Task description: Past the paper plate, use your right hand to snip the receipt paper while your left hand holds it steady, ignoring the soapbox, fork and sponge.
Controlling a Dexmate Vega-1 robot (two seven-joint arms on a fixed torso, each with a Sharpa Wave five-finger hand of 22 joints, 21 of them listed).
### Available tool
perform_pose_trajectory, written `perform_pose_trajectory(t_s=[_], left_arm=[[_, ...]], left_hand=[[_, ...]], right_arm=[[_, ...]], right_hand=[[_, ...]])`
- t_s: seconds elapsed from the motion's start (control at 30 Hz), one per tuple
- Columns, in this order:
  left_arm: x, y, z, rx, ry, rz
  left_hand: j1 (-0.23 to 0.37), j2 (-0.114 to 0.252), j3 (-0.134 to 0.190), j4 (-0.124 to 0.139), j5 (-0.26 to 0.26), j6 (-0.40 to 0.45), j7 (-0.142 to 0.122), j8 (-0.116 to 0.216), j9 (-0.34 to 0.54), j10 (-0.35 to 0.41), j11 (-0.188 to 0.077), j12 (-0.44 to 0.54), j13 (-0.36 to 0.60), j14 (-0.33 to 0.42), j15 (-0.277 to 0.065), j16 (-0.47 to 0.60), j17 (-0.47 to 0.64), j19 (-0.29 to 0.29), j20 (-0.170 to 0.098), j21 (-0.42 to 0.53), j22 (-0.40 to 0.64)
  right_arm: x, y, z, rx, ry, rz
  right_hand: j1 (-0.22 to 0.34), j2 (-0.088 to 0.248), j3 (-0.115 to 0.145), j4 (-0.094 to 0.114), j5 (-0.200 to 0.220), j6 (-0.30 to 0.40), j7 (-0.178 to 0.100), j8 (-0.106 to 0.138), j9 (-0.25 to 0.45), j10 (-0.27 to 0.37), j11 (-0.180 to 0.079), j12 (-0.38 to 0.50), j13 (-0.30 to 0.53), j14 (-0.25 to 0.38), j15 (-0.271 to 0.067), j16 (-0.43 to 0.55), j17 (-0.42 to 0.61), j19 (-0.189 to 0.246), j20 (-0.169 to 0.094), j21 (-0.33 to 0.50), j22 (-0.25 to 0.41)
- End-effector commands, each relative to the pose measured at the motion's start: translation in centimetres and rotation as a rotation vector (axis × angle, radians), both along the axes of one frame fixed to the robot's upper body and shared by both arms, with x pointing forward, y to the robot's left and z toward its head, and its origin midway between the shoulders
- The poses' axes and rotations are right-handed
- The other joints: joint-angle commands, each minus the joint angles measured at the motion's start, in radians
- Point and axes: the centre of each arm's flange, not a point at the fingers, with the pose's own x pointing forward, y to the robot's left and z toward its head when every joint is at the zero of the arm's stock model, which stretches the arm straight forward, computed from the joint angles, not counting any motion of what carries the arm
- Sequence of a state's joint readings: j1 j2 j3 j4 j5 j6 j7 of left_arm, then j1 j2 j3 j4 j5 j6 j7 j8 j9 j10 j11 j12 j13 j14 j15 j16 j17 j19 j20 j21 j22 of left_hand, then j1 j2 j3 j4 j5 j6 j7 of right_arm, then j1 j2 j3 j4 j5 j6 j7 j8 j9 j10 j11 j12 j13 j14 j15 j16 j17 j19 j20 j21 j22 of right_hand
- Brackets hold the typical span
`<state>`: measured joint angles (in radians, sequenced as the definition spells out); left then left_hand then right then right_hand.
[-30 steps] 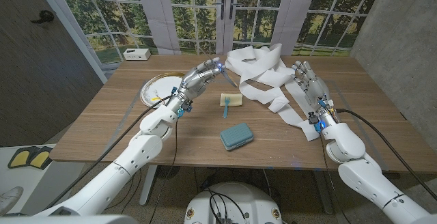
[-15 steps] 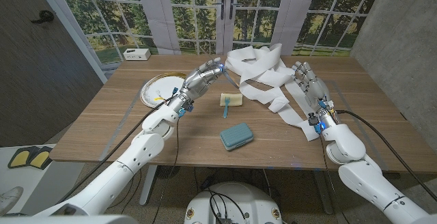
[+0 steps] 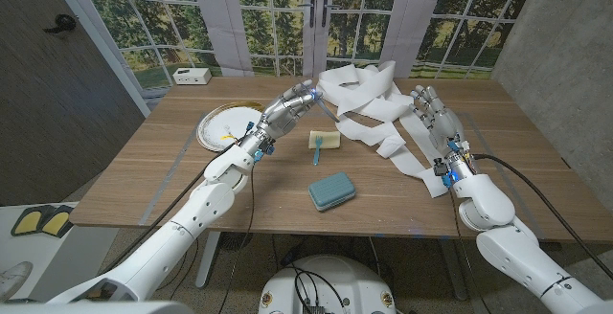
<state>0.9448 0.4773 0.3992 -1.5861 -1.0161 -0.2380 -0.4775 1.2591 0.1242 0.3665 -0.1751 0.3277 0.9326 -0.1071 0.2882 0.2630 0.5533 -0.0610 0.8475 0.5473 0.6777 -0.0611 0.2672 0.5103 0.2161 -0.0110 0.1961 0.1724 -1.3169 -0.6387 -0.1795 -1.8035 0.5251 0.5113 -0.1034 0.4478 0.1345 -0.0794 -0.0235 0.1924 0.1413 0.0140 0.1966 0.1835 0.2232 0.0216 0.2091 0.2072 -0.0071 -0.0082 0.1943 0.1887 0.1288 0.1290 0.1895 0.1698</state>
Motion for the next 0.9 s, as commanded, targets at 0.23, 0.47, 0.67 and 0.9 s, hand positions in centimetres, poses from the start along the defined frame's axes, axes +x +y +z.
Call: perform_pose_trajectory(t_s=[0.23, 0.47, 0.67, 0.9], left_arm=[[0.4, -0.7, 0.2, 0.004, 0.015, -0.056], [0.6, -0.9, 0.4, 0.009, 0.018, -0.085], [0.6, -1.1, 0.5, 0.015, 0.014, -0.102], [0.7, -1.3, 0.8, 0.021, 0.017, -0.122]], left_hand=[[0.029, 0.022, -0.006, 0.003, -0.006, 0.012, -0.005, 0.005, 0.005, 0.136, -0.131, 0.003, 0.004, 0.013, -0.18, 0.011, 0.008, -0.013, -0.004, -0.004, 0.0], [0.03, 0.021, -0.008, 0.003, -0.008, 0.011, -0.006, 0.004, 0.005, 0.138, -0.131, 0.001, 0.002, 0.014, -0.18, 0.012, 0.01, -0.015, -0.003, -0.004, 0.0], [0.032, 0.021, -0.009, 0.004, -0.01, 0.012, -0.009, 0.003, 0.005, 0.138, -0.131, -0.001, 0.001, 0.014, -0.181, 0.012, 0.012, -0.015, -0.004, -0.004, 0.0], [0.033, 0.022, -0.012, 0.005, -0.014, 0.013, -0.01, 0.002, 0.004, 0.14, -0.13, -0.003, 0.001, 0.019, -0.18, 0.014, 0.015, -0.016, -0.003, -0.004, 0.0]], right_arm=[[-1.0, 0.4, 0.7, -0.087, 0.001, -0.038], [-1.1, 0.4, 0.8, -0.097, 0.005, -0.029], [-1.3, 0.4, 0.9, -0.119, 0.014, -0.031], [-1.6, 0.2, 1.2, -0.152, 0.023, -0.05]], right_hand=[[-0.013, 0.003, 0.007, 0.005, -0.005, 0.017, -0.022, 0.006, 0.006, 0.027, -0.032, 0.004, 0.003, 0.027, 0.021, 0.025, 0.01, 0.066, -0.012, 0.031, 0.011], [-0.016, 0.003, 0.009, 0.004, -0.005, 0.03, -0.027, 0.01, 0.006, 0.029, -0.034, 0.004, 0.004, 0.036, 0.022, 0.029, 0.013, 0.056, 0.008, 0.027, 0.015], [-0.019, 0.003, 0.011, 0.005, -0.005, 0.033, -0.031, 0.01, 0.006, 0.024, -0.001, 0.001, 0.005, 0.027, 0.033, 0.026, 0.015, 0.039, 0.017, 0.02, 0.016], [-0.028, 0.002, 0.015, 0.006, -0.006, 0.129, -0.032, 0.042, 0.014, 0.007, 0.032, -0.003, 0.009, 0.024, 0.043, 0.024, 0.018, 0.025, 0.025, 0.016, 0.016]])
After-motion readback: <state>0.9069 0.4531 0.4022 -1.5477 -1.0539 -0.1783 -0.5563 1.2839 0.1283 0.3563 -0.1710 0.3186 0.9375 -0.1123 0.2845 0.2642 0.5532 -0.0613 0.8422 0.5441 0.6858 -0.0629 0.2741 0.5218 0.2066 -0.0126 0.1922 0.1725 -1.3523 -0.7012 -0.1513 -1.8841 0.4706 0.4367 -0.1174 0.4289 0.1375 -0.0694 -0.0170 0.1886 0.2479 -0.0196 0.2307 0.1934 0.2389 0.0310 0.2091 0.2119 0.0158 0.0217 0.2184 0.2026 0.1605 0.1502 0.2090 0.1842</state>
